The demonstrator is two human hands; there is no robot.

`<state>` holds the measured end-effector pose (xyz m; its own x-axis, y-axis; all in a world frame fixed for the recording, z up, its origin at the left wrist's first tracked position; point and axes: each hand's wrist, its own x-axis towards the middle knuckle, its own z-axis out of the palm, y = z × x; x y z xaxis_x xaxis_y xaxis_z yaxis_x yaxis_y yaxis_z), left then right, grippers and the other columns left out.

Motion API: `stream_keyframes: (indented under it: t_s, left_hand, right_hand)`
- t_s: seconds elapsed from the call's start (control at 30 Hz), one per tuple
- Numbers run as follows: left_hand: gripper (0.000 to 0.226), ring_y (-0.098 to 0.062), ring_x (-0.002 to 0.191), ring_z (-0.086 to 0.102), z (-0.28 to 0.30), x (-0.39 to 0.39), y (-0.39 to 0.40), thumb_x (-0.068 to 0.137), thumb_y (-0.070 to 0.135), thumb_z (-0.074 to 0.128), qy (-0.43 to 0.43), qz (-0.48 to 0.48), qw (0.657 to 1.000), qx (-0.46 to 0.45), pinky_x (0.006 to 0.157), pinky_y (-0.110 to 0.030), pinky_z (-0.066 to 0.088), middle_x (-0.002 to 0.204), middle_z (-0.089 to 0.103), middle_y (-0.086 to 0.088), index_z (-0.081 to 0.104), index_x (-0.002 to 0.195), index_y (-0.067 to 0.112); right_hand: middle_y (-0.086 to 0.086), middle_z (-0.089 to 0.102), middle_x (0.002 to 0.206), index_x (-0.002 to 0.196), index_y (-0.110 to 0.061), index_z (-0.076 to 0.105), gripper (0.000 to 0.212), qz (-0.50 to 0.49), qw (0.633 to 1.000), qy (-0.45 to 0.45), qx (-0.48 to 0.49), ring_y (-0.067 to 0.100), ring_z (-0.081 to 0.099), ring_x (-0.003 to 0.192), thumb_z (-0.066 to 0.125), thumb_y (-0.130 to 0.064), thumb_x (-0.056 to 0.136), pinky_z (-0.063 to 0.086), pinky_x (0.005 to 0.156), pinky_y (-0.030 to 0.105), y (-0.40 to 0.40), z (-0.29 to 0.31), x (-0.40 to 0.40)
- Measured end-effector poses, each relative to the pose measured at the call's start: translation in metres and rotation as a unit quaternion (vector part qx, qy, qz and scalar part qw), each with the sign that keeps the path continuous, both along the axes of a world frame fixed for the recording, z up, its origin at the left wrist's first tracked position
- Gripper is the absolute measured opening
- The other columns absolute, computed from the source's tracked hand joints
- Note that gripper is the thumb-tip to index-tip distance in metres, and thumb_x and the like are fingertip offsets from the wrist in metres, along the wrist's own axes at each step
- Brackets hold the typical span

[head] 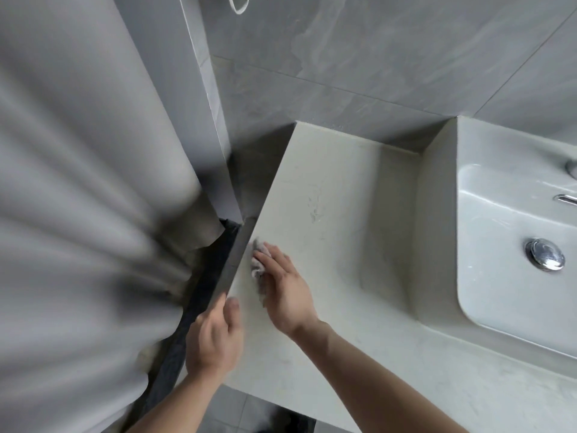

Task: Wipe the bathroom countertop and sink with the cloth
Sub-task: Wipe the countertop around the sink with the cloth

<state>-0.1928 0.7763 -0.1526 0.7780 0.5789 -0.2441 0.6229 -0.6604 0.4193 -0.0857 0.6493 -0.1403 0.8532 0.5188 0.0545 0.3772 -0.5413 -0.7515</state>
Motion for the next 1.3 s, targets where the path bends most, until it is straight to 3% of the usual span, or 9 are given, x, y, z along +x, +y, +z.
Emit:
stream_keyframes:
  t_s: [0.13, 0.23, 0.33, 0.4, 0.5, 0.8, 0.97, 1.1, 1.3]
  left_hand:
    - [0.074, -0.041, 0.11, 0.065, -0.003, 0.0, 0.0, 0.096, 0.062, 0.012, 0.032, 0.012, 0.999, -0.006, 0.089, -0.044, 0.052, 0.127, 0.071, -0.008, 0.06, 0.134, 0.021]
    - [0.073, -0.041, 0.114, 0.064, 0.001, 0.002, -0.001, 0.097, 0.061, 0.014, 0.039, 0.016, 0.999, -0.004, 0.091, -0.045, 0.052, 0.13, 0.069, -0.01, 0.061, 0.135, 0.019]
    - [0.072, -0.042, 0.113, 0.065, 0.003, 0.002, -0.002, 0.096, 0.06, 0.015, 0.032, 0.017, 0.999, 0.009, 0.09, -0.045, 0.052, 0.127, 0.071, -0.011, 0.063, 0.131, 0.019]
    - [0.072, -0.041, 0.115, 0.064, 0.005, 0.002, -0.004, 0.097, 0.059, 0.017, 0.034, 0.019, 0.999, 0.01, 0.093, -0.045, 0.052, 0.129, 0.07, -0.011, 0.063, 0.133, 0.018]
    - [0.071, -0.041, 0.118, 0.063, 0.008, 0.003, -0.005, 0.097, 0.058, 0.018, 0.043, 0.021, 0.999, 0.013, 0.096, -0.045, 0.05, 0.131, 0.069, -0.011, 0.062, 0.137, 0.018]
    - [0.074, -0.039, 0.112, 0.065, 0.009, 0.002, -0.002, 0.094, 0.062, 0.012, 0.048, 0.019, 0.999, 0.01, 0.088, -0.042, 0.052, 0.124, 0.072, -0.008, 0.058, 0.139, 0.025]
    - [0.075, -0.038, 0.113, 0.065, 0.008, 0.002, -0.001, 0.093, 0.065, 0.012, 0.055, 0.023, 0.998, 0.007, 0.088, -0.042, 0.053, 0.124, 0.072, -0.009, 0.055, 0.142, 0.027]
    - [0.078, -0.035, 0.118, 0.064, 0.006, 0.002, 0.0, 0.093, 0.068, 0.01, 0.054, 0.026, 0.998, -0.004, 0.093, -0.043, 0.054, 0.129, 0.07, -0.004, 0.056, 0.141, 0.027]
    - [0.078, -0.036, 0.115, 0.066, 0.007, 0.003, 0.002, 0.093, 0.067, 0.011, 0.06, 0.025, 0.998, 0.002, 0.093, -0.043, 0.053, 0.129, 0.071, -0.005, 0.059, 0.139, 0.026]
  right_hand:
    - [-0.004, 0.043, 0.161, 0.143, -0.013, 0.059, 0.043, -0.182, 0.982, -0.049, 0.011, 0.011, 0.034, 0.152, 0.054, -0.001, 0.103, 0.031, 0.123, 0.028, -0.082, 0.01, 0.027]
    - [0.006, 0.044, 0.159, 0.141, -0.005, 0.058, 0.037, -0.27, 0.961, -0.047, -0.028, -0.003, 0.036, 0.145, 0.046, -0.004, 0.106, 0.03, 0.117, 0.014, -0.131, 0.01, 0.052]
    - [0.005, 0.032, 0.166, 0.152, -0.01, 0.045, 0.047, -0.282, 0.943, -0.016, -0.175, 0.027, 0.028, 0.152, 0.044, -0.021, 0.106, 0.025, 0.125, 0.046, -0.15, -0.011, 0.062]
    - [0.003, 0.022, 0.171, 0.159, -0.012, 0.033, 0.056, -0.283, 0.931, -0.001, -0.231, 0.03, 0.02, 0.155, 0.042, -0.028, 0.106, 0.019, 0.125, 0.052, -0.144, -0.02, 0.058]
    - [0.0, 0.014, 0.173, 0.162, -0.018, 0.026, 0.061, -0.301, 0.926, 0.028, -0.227, 0.031, 0.012, 0.158, 0.037, -0.033, 0.104, 0.008, 0.127, 0.054, -0.118, -0.015, 0.052]
    - [-0.005, 0.017, 0.172, 0.161, -0.022, 0.032, 0.052, -0.017, 0.991, -0.039, -0.131, 0.023, 0.005, 0.161, 0.032, -0.03, 0.11, 0.005, 0.13, 0.046, 0.009, -0.012, 0.017]
    - [-0.006, 0.038, 0.164, 0.151, -0.023, 0.049, 0.048, 0.091, 0.995, -0.011, -0.03, 0.019, 0.029, 0.155, 0.045, -0.02, 0.103, 0.024, 0.126, 0.042, 0.014, -0.01, 0.014]
    - [-0.008, 0.046, 0.159, 0.144, -0.02, 0.058, 0.039, -0.077, 0.996, -0.001, 0.044, 0.014, 0.039, 0.15, 0.054, -0.015, 0.106, 0.033, 0.123, 0.029, -0.034, 0.0, 0.063]
    - [0.019, 0.051, 0.151, 0.133, 0.0, 0.063, 0.037, -0.34, 0.939, -0.005, -0.058, 0.036, 0.045, 0.142, 0.047, -0.002, 0.099, 0.033, 0.121, 0.036, -0.127, 0.003, 0.167]
